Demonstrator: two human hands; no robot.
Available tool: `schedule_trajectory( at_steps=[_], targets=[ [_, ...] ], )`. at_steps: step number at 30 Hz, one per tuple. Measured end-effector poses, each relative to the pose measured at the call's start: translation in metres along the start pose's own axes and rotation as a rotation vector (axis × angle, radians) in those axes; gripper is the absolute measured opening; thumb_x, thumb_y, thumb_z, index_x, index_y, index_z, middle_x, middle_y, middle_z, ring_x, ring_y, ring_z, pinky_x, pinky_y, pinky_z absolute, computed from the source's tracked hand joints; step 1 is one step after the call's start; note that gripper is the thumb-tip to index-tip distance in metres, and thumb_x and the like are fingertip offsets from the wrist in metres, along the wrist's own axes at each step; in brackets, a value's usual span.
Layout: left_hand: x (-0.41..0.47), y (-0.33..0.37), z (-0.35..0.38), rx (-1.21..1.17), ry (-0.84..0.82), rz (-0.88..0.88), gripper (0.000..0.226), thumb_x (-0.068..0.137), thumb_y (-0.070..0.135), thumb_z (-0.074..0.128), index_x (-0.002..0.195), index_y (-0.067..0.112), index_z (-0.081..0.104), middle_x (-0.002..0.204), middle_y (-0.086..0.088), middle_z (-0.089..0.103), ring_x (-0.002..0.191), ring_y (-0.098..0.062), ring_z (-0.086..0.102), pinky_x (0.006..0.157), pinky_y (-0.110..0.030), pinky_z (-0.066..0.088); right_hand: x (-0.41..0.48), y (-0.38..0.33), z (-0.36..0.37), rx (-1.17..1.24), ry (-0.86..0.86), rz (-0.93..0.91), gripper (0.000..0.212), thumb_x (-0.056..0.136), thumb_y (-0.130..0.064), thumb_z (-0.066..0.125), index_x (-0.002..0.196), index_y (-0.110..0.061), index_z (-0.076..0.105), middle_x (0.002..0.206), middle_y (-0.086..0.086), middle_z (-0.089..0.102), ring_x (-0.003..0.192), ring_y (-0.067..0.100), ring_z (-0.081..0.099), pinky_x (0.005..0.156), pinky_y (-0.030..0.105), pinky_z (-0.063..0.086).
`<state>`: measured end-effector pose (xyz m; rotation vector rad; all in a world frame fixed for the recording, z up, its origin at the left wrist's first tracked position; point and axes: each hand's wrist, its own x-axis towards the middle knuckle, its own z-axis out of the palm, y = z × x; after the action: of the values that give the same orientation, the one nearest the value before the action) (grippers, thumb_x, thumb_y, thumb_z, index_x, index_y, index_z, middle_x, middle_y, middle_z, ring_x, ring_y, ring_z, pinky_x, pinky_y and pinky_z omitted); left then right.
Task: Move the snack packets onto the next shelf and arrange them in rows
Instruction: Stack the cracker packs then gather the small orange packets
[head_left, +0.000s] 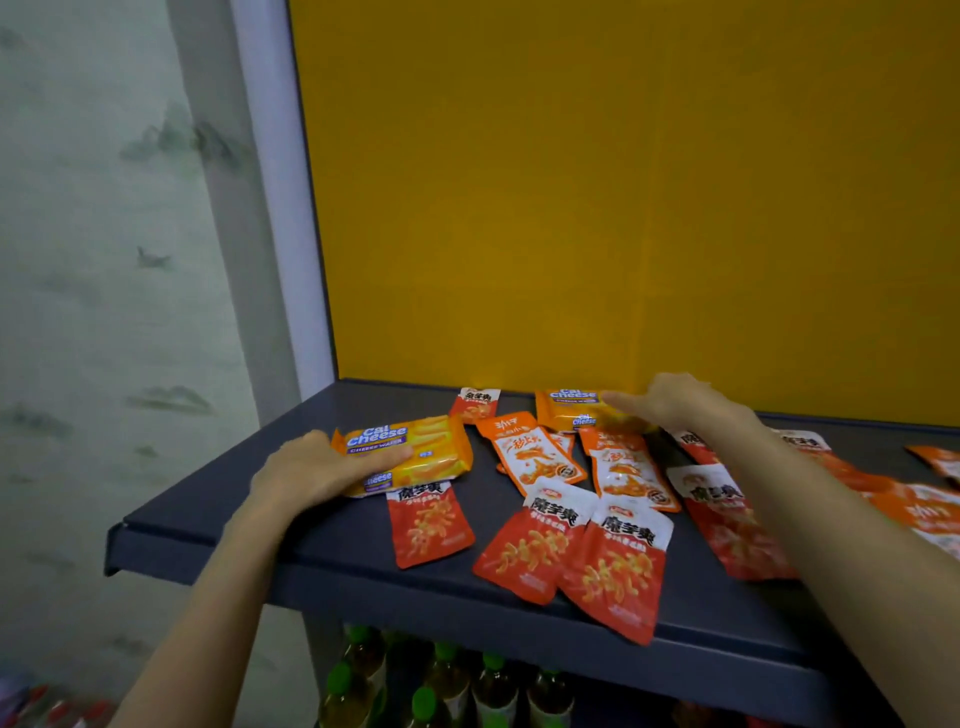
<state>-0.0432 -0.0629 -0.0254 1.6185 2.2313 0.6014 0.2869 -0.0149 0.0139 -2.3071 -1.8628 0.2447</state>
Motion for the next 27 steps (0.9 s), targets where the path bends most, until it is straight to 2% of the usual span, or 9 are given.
schedule_trajectory(
  at_steps=[5, 9, 11, 15, 18, 21, 24, 25, 27],
  targets=[
    [0.015, -0.003, -0.002, -0.222, -0.092, 0.041, 0.124, 0.019, 0.081, 0.061, 0.118, 0.008, 0.047, 0.117, -0.009, 0.059, 0.101, -0.023, 0.058, 0.088, -0.038, 0.048, 0.017, -0.010, 0.012, 0.057, -0.072, 0.085, 0.091, 0.075, -0.074, 0.048, 0.135, -0.005, 0.044, 0.145, 0.016, 0.041, 0.128, 0.036, 0.043, 0.105, 0.042, 0.039],
    [0.019, -0.007, -0.009, -0.394, -0.175, 0.114, 0.129, -0.002, 0.072, 0.071, 0.108, 0.010, 0.042, 0.099, -0.003, 0.061, 0.082, -0.011, 0.058, 0.064, -0.027, 0.044, 0.026, -0.017, 0.014, 0.164, -0.063, 0.117, 0.085, 0.075, -0.062, 0.060, 0.131, 0.000, 0.046, 0.139, 0.016, 0.048, 0.123, 0.033, 0.049, 0.096, 0.037, 0.042],
    [0.021, -0.010, -0.012, -0.461, -0.216, 0.136, 0.117, -0.004, 0.073, 0.072, 0.094, 0.017, 0.043, 0.093, 0.000, 0.061, 0.079, -0.009, 0.058, 0.059, -0.024, 0.042, 0.027, -0.021, 0.012, 0.263, -0.082, 0.139, 0.079, 0.076, -0.053, 0.066, 0.129, 0.001, 0.047, 0.135, 0.015, 0.052, 0.118, 0.031, 0.052, 0.091, 0.035, 0.043],
    [0.029, -0.019, -0.010, -0.576, -0.187, 0.158, 0.081, 0.021, 0.061, 0.083, 0.084, 0.029, 0.043, 0.092, 0.004, 0.061, 0.084, -0.011, 0.060, 0.066, -0.026, 0.047, 0.027, -0.025, 0.011, 0.467, -0.203, 0.189, 0.077, 0.077, -0.042, 0.070, 0.135, -0.001, 0.040, 0.140, 0.014, 0.047, 0.125, 0.031, 0.047, 0.102, 0.037, 0.038],
    [0.037, -0.027, -0.006, -0.689, -0.105, 0.193, 0.051, 0.057, 0.037, 0.085, 0.096, 0.024, 0.055, 0.095, 0.000, 0.066, 0.088, -0.019, 0.064, 0.074, -0.033, 0.052, 0.031, -0.025, 0.013, 0.528, -0.141, 0.230, 0.085, 0.071, -0.042, 0.076, 0.136, -0.002, 0.039, 0.142, 0.015, 0.044, 0.128, 0.032, 0.044, 0.101, 0.038, 0.038],
    [0.041, -0.031, -0.006, -0.811, -0.083, 0.202, 0.049, 0.070, 0.023, 0.077, 0.112, 0.015, 0.053, 0.098, -0.005, 0.065, 0.083, -0.019, 0.064, 0.066, -0.031, 0.054, 0.033, -0.027, 0.011, 0.598, -0.030, 0.238, 0.084, 0.064, -0.033, 0.083, 0.131, -0.001, 0.045, 0.134, 0.016, 0.052, 0.119, 0.033, 0.052, 0.093, 0.038, 0.044],
    [0.045, -0.033, -0.008, -0.942, -0.060, 0.203, 0.045, 0.076, 0.016, 0.073, 0.115, 0.015, 0.050, 0.104, -0.008, 0.064, 0.078, -0.016, 0.063, 0.058, -0.027, 0.053, 0.032, -0.030, 0.009, 0.699, 0.089, 0.204, 0.058, 0.065, -0.020, 0.084, 0.111, -0.001, 0.056, 0.110, 0.014, 0.062, 0.093, 0.029, 0.060, 0.070, 0.037, 0.051],
    [0.045, -0.033, -0.010, -0.985, -0.050, 0.208, 0.043, 0.077, 0.014, 0.072, 0.114, 0.014, 0.050, 0.106, -0.010, 0.063, 0.078, -0.016, 0.063, 0.055, -0.026, 0.055, 0.029, -0.031, 0.007, 0.695, 0.159, 0.187, 0.057, 0.064, -0.021, 0.085, 0.110, -0.002, 0.058, 0.108, 0.013, 0.064, 0.091, 0.029, 0.061, 0.070, 0.037, 0.052],
    [0.046, -0.033, -0.015, -1.071, -0.049, 0.232, 0.041, 0.080, 0.011, 0.068, 0.116, 0.010, 0.049, 0.110, -0.013, 0.063, 0.077, -0.017, 0.064, 0.050, -0.022, 0.057, 0.018, -0.033, -0.001, 0.630, 0.323, 0.183, 0.066, 0.063, -0.025, 0.085, 0.117, -0.002, 0.055, 0.120, 0.016, 0.062, 0.106, 0.032, 0.060, 0.087, 0.040, 0.050]
  ],
)
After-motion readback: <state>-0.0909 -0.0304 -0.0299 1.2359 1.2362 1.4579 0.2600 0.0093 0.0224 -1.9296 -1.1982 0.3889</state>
